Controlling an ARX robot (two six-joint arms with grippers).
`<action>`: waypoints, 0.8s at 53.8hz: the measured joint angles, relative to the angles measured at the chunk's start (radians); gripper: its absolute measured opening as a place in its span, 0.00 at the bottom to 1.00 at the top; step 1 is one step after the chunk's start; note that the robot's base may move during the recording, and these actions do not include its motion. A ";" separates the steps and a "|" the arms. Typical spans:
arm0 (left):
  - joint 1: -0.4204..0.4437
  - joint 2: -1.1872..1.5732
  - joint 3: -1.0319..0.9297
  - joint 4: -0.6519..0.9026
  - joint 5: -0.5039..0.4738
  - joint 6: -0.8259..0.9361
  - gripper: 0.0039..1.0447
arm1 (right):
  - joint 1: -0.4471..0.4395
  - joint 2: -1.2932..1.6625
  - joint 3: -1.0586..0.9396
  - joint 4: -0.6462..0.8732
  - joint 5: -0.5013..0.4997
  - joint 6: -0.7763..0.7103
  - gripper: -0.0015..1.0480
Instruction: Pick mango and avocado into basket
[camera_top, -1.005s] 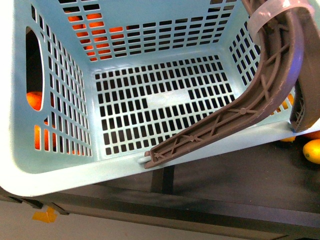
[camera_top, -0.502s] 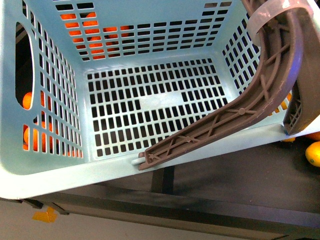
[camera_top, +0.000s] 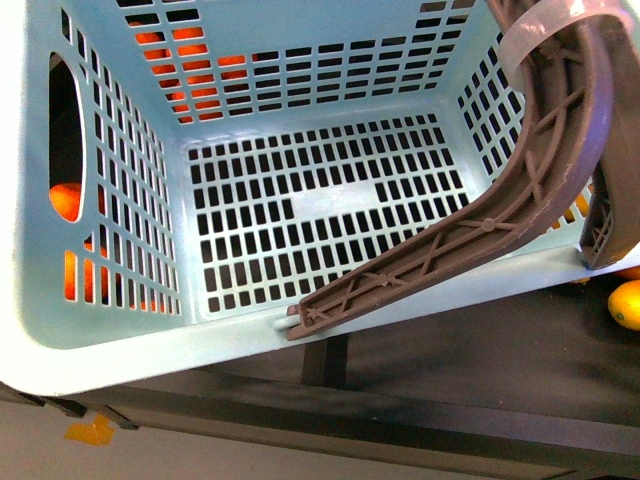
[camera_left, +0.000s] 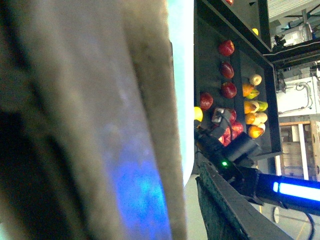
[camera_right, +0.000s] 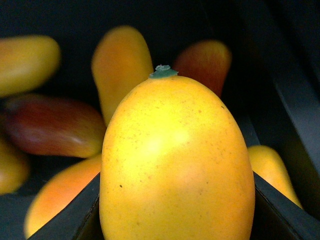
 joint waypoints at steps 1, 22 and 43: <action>0.000 0.000 0.000 0.000 0.000 0.000 0.27 | 0.000 -0.040 -0.023 0.003 -0.013 0.006 0.56; 0.000 0.000 0.000 0.000 -0.001 0.000 0.27 | 0.096 -0.783 -0.274 -0.190 -0.121 0.209 0.56; 0.000 0.000 0.000 0.000 -0.001 -0.002 0.27 | 0.519 -1.073 -0.240 -0.278 0.067 0.356 0.56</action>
